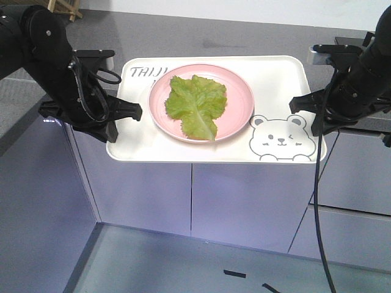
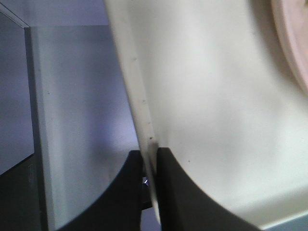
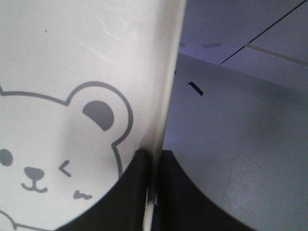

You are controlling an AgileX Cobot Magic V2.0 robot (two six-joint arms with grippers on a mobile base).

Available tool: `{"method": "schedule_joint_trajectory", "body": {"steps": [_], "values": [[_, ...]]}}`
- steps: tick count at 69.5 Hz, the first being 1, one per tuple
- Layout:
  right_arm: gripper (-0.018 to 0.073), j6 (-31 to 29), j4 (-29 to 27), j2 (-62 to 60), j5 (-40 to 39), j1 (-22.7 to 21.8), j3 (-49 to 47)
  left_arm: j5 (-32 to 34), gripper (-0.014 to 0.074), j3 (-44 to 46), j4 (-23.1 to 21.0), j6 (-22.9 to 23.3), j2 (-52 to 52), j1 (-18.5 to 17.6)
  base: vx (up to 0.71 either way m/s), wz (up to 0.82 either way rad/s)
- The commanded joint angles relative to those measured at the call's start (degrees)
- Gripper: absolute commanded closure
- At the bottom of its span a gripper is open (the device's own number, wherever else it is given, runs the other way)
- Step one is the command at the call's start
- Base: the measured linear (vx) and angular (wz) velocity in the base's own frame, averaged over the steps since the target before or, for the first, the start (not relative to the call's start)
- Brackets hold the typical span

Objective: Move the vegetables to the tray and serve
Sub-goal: 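Hold the tray level with both grippers while the base moves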

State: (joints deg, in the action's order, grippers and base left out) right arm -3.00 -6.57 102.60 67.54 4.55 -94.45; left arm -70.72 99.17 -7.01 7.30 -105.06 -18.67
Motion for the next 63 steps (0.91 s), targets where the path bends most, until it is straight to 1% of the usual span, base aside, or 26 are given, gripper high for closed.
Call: {"method": "schedule_joint_trajectory", "body": {"steps": [1,63], "values": [[0.0566,-1.8,-4.3,-3.2,-3.3,0.6,-1.7,3.2,0.0603,2.0,-5.1,-1.5,3.6,-0.9,0.01,-0.01],[0.0566,-1.8,-4.3,-3.2,-3.2,0.6,-1.7,3.2,0.0603,2.0,-5.1,-1.5,3.6,-0.9,0.03,-0.03]]}}
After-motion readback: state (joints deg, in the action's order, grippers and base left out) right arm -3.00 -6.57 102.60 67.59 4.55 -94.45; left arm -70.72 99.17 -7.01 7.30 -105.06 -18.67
